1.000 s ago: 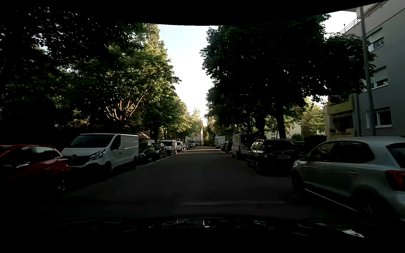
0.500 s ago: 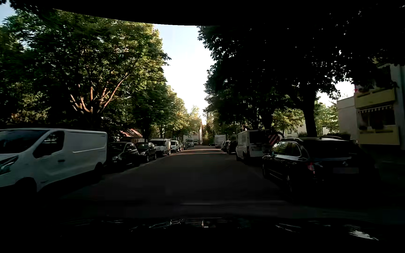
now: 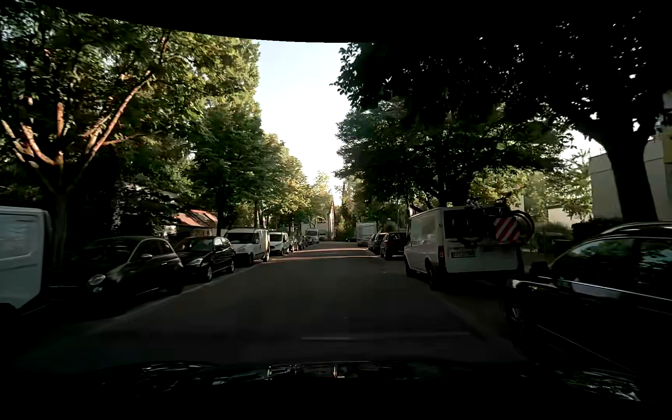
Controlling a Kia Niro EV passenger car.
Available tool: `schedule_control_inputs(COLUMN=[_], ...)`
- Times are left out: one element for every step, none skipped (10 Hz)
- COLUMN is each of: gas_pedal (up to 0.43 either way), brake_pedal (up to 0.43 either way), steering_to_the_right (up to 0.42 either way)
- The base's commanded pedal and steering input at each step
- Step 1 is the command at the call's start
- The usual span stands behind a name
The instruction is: Follow the waypoints while adhering to traffic rules and regulations
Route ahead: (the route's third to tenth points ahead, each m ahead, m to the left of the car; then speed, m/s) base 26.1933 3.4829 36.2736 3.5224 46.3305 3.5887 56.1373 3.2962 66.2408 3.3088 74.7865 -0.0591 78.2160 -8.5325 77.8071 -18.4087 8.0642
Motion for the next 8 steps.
schedule_control_inputs(gas_pedal=[0.098, 0.098, 0.098, 0.098, 0.098, 0.087, 0.087, 0.079], brake_pedal=[0.0, 0.0, 0.0, 0.0, 0.0, 0.0, 0.0, 0.0], steering_to_the_right=[0.003, 0.003, 0.003, 0.003, 0.003, 0.002, 0.001, 0.001])
